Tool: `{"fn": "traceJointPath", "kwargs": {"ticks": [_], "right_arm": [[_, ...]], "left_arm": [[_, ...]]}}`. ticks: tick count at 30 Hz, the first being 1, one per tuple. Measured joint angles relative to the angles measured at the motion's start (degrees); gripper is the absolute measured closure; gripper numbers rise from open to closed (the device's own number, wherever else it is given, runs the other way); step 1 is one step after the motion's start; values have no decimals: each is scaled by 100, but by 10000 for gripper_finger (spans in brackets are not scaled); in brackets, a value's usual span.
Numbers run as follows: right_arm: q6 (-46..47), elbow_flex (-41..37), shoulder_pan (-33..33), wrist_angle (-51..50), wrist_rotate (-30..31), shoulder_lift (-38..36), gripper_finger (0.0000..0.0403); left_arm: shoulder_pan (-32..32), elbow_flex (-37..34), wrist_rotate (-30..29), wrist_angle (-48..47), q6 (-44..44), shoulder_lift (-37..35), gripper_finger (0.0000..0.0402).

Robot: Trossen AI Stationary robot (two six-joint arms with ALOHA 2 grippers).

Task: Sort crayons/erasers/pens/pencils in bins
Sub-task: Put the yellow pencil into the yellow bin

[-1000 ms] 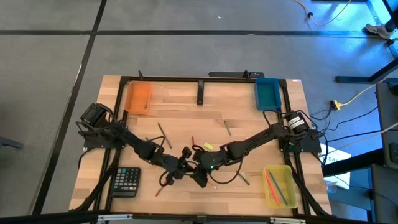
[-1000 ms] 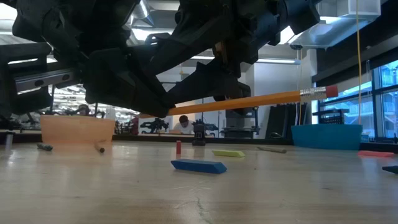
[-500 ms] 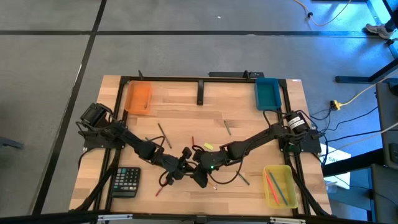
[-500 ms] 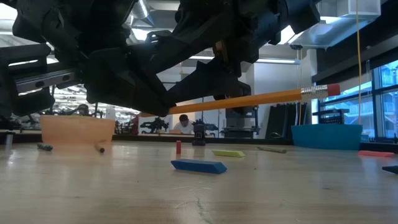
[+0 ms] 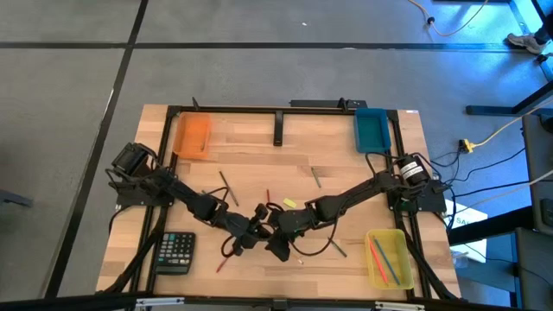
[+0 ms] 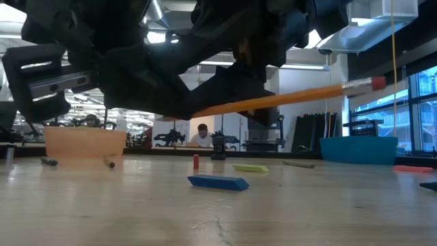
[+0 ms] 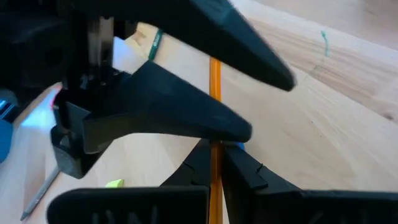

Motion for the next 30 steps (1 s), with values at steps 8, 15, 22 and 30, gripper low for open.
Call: {"fn": "traceJointPath", "kwargs": {"ticks": [8, 15, 22, 30], "right_arm": [[70, 0, 0, 10, -76, 0, 242], [110, 0, -38, 5, -282, 0, 242], [90, 0, -129, 82, -353, 0, 222], [278, -17, -188, -933, -704, 26, 235]], "left_arm": [[-7, 0, 147, 43, 103, 0, 392], [-11, 0, 193, 36, 109, 0, 392], [-11, 0, 191, 32, 151, 0, 392], [-24, 13, 229, 26, 256, -9, 394]]}}
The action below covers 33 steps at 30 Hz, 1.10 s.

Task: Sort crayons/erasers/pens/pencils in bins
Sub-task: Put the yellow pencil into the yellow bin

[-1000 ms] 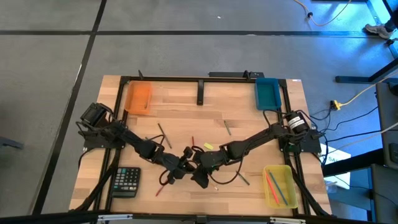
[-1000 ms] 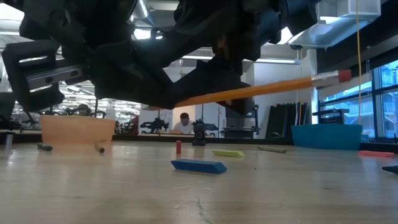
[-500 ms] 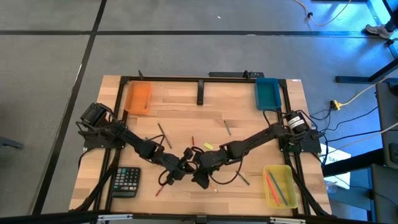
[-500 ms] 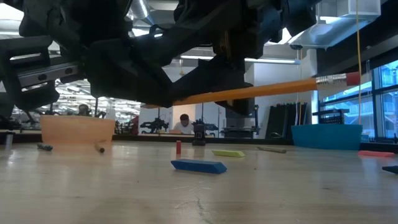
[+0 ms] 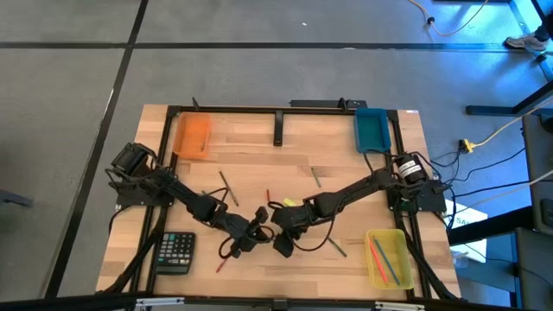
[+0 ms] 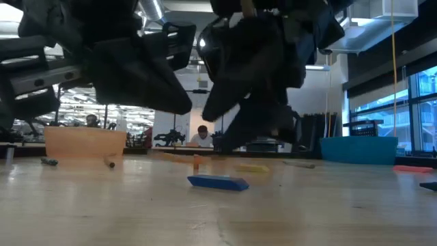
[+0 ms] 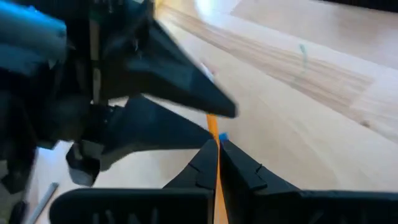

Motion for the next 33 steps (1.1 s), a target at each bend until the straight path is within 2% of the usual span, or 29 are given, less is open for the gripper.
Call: {"fn": "traceJointPath", "kwargs": {"ticks": [7, 11, 17, 23, 26, 33], "right_arm": [[-27, 13, 5, 50, -65, -118, 248], [-149, 15, -22, -121, 488, -159, 248], [-164, 13, -31, -807, 1029, -159, 249], [-427, 13, -22, -1039, 1381, -162, 249], [-621, 13, -15, -1051, 1484, -162, 249], [-734, 13, -13, -1114, 1415, -162, 249]], "left_arm": [[11, -4, -28, -29, 0, 1, 399], [35, -4, -19, -236, -137, 0, 396], [261, -11, 189, -1237, -364, 2, 353], [451, 95, 114, -1890, -1379, -1, 290], [461, 295, 104, -2637, -1259, -7, 277], [459, 838, 123, -4181, -619, -19, 274]]}}
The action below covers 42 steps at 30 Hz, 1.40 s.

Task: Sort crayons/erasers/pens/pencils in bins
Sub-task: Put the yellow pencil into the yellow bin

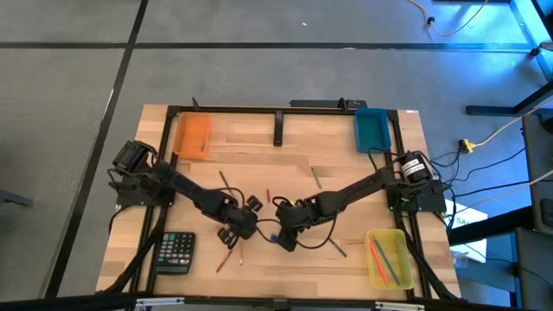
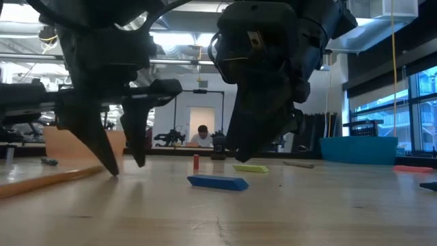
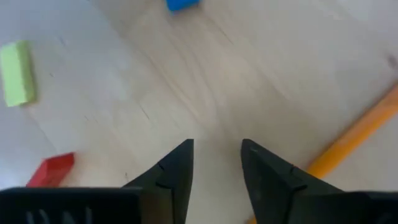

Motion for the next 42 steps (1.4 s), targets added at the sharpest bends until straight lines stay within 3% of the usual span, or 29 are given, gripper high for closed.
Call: {"fn": "traceJointPath", "kwargs": {"ticks": [6, 10, 13, 19, 24, 30, 37, 42], "right_arm": [[-2, 0, -2, 2, -25, 0, 249], [-142, 0, -9, 24, -26, 0, 249], [-360, 0, -13, 22, -21, 0, 249], [-875, 0, -142, 22, 14, 0, 249], [-1111, 0, -258, 18, -100, 0, 249], [-1425, 2, -243, -55, -118, 0, 249], [-1886, 5, -243, -515, 338, -22, 249], [-2161, 4, -254, -1216, 1013, -326, 249]], "left_arm": [[-8, 538, 244, -1241, 165, 2, 274], [-61, 650, 1270, -1978, 266, 6, 274], [-169, 421, 1834, -1982, 350, 6, 274], [-412, 185, 1156, -1706, 554, -25, 274], [-387, 167, 1322, -1621, 482, -10, 276], [-222, 136, 913, -1321, -74, 50, 318], [193, -214, 683, -147, -743, 45, 392], [384, -234, 637, 344, -1002, 78, 389]]}}
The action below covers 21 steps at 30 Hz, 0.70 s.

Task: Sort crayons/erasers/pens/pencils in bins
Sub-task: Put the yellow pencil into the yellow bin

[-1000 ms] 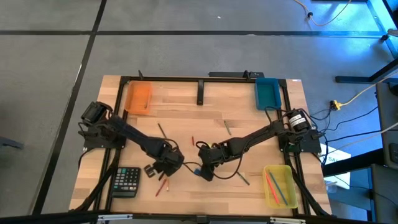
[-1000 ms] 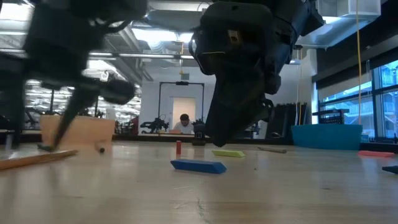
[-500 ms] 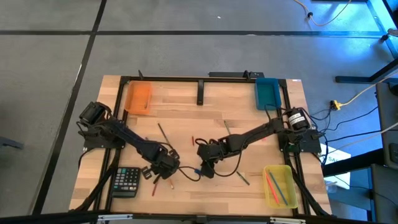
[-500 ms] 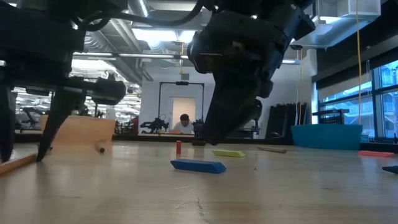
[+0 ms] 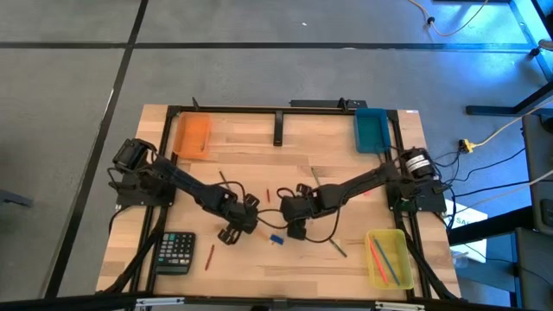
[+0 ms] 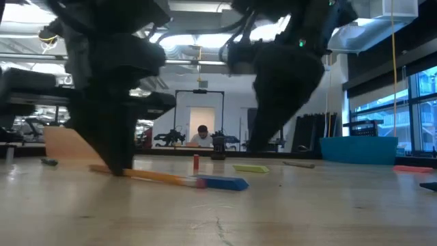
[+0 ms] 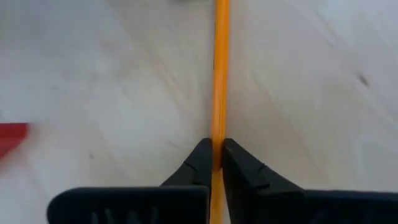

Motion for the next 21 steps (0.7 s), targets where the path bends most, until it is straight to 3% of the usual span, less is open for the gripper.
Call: {"fn": "traceJointPath", "kwargs": {"ticks": [4, 8, 11, 16, 21], "right_arm": [[-249, -56, -4, -317, 565, -597, 249], [-254, -696, -20, -135, 1015, -1482, 249], [-105, -1633, -114, 646, 1077, -2174, 249], [384, -3216, -266, 2497, 553, -2928, 249], [650, -4065, -261, 3478, 760, -3240, 249]], "left_arm": [[116, 41, -104, 370, -152, 23, 391], [341, 203, -411, 554, -339, 53, 397], [521, 400, -533, 620, -520, 49, 397], [891, 566, -511, 1060, -759, 41, 394], [1323, 573, -381, 1887, -1165, 35, 397]]}}
